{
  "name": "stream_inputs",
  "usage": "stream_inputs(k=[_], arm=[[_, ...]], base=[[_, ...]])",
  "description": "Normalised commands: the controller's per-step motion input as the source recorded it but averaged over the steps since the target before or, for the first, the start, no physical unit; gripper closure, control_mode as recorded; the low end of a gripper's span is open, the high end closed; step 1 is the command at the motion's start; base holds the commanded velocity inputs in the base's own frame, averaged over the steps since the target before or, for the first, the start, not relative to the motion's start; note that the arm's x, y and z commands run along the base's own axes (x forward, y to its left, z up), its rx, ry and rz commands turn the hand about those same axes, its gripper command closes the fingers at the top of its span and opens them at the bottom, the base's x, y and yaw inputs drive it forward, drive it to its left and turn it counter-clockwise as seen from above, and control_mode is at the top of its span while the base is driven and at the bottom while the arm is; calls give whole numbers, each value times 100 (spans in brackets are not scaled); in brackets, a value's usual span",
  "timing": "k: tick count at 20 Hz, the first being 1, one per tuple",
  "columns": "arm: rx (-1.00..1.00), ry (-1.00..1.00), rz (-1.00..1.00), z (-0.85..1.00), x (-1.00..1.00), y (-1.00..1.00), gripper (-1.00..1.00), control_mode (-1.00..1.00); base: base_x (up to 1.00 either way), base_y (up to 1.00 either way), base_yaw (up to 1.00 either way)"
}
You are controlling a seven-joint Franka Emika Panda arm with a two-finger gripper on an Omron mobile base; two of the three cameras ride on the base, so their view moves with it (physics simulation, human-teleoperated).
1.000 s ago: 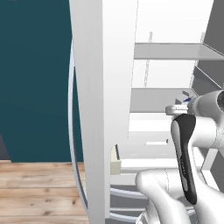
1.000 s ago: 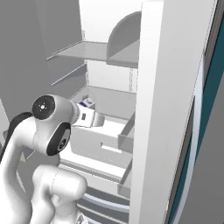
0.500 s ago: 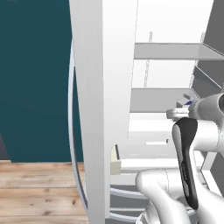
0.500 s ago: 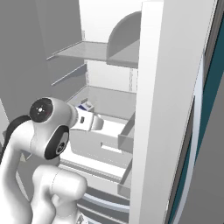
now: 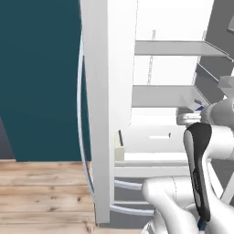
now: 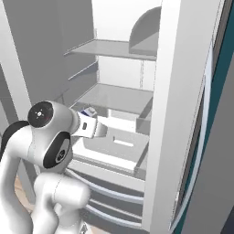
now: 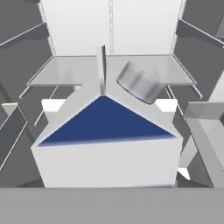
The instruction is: Take a sugar cube from the saucer and place it inside the coffee. Then, grab milk from the fridge and place it next to the coffee on the counter to sweeten the coffee.
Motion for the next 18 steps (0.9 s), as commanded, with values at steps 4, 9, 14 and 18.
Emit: stream_inputs(k=[4,9,14,18], arm=[[0,0,0,0,0,0,100,100],[0,0,0,0,0,0,100,100],[0,0,0,0,0,0,100,100],[0,0,0,0,0,0,100,100]], base=[[-99,1,0],[-100,8,0],[-98,37,-1],[-85,60,-10]])
